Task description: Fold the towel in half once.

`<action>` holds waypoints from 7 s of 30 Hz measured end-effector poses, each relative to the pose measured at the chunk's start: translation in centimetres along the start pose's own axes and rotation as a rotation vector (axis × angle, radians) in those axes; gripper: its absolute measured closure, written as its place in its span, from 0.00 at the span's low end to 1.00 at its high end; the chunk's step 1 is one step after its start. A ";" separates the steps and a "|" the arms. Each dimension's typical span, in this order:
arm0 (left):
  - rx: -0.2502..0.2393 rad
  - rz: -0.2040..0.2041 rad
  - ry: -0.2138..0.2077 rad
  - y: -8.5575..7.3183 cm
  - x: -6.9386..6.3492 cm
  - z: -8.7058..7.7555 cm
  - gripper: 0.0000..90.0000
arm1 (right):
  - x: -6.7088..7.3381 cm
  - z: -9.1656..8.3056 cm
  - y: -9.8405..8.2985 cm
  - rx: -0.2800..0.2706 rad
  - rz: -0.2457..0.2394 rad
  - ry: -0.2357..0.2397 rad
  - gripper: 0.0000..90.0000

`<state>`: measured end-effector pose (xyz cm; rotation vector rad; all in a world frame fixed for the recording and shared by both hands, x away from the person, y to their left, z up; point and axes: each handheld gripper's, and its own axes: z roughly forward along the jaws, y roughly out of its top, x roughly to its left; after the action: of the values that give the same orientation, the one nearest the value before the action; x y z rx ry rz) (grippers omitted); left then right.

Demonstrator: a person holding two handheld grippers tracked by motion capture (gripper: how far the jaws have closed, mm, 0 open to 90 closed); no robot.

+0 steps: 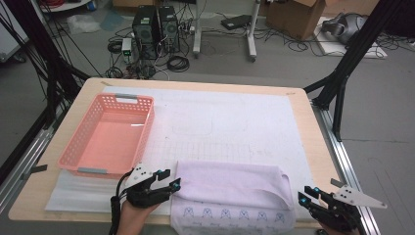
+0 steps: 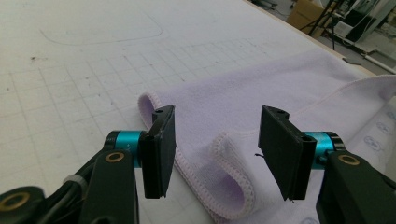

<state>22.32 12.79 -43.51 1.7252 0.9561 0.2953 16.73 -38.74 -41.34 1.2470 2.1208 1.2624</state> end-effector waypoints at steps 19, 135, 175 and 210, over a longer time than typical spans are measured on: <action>0.009 0.001 0.014 1.6 1.8 2.8 0.52 | -2.5 0.7 1.3 0.015 0.048 -0.163 0.90; 0.081 0.015 0.148 5.3 3.2 7.3 0.92 | -3.4 9.8 4.3 0.086 0.007 -0.063 0.96; 0.148 -0.037 0.214 11.7 10.3 15.3 0.52 | -10.5 19.5 13.5 0.094 0.128 -0.120 0.64; 0.121 0.040 0.107 8.1 6.6 11.2 0.94 | -7.1 15.4 8.7 0.140 0.051 0.017 0.95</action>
<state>37.16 9.16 -42.24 1.8556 1.0360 0.3649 35.33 -35.00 -42.91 1.3602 2.2356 1.1661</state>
